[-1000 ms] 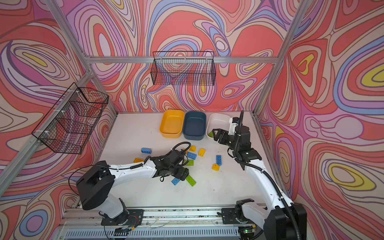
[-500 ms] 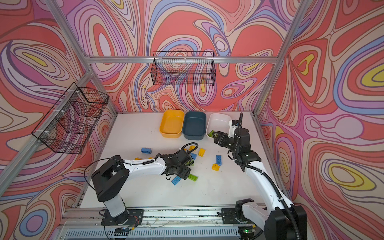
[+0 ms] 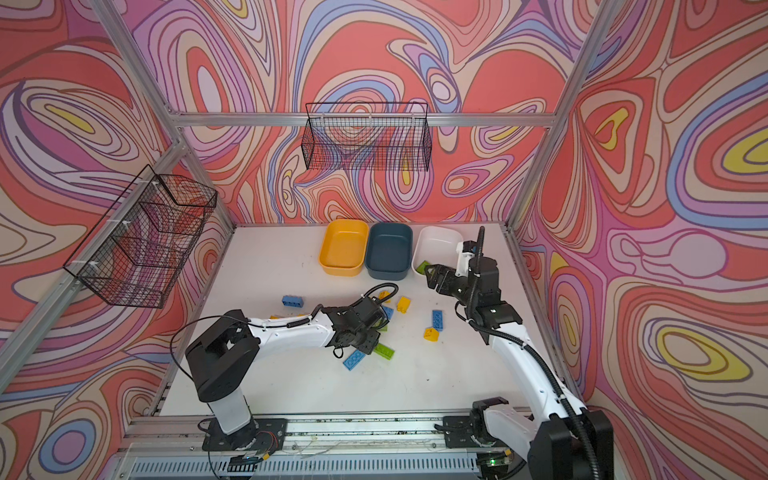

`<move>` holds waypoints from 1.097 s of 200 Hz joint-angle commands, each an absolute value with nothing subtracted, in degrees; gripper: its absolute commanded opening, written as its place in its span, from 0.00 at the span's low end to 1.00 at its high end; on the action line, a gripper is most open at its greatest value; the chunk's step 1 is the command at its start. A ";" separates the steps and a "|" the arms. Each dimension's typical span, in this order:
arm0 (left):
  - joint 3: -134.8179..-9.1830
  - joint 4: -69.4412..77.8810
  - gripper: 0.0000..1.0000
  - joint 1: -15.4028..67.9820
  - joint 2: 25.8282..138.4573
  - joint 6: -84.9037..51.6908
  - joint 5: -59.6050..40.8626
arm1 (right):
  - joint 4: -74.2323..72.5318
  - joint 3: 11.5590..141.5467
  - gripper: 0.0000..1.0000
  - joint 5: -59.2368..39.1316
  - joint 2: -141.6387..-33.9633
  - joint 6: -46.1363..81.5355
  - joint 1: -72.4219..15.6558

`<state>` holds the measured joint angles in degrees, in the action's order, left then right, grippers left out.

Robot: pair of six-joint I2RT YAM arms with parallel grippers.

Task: Sort the legos into containers by color
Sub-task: 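Grasp another lime-green brick with the left gripper while the right arm draws back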

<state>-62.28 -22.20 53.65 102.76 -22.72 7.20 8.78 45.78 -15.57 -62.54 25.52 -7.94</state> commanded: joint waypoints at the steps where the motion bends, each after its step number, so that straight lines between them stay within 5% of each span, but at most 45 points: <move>1: -63.72 -24.98 0.54 53.88 101.90 -23.00 9.09 | 9.05 45.29 0.85 -16.17 -61.81 24.78 -7.73; 61: -64.36 -24.41 0.77 53.88 101.79 -23.29 8.21 | 8.71 44.91 0.85 -16.87 -61.99 25.19 -7.73; 141: -62.42 -22.86 0.73 53.92 101.75 -26.26 11.03 | 8.96 44.03 0.85 -16.88 -61.59 25.08 -7.74; 176: -60.49 -21.58 0.81 53.79 99.90 -27.41 12.85 | 8.79 44.12 0.86 -17.31 -61.80 25.05 -7.78; 219: -60.77 -22.20 0.80 53.80 101.59 -27.68 12.65 | 8.79 43.88 0.86 -17.45 -61.68 25.11 -7.73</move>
<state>-61.08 -22.04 53.65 101.65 -26.46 11.27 8.78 44.66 -16.75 -62.46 25.54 -7.94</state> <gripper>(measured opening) 0.810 0.856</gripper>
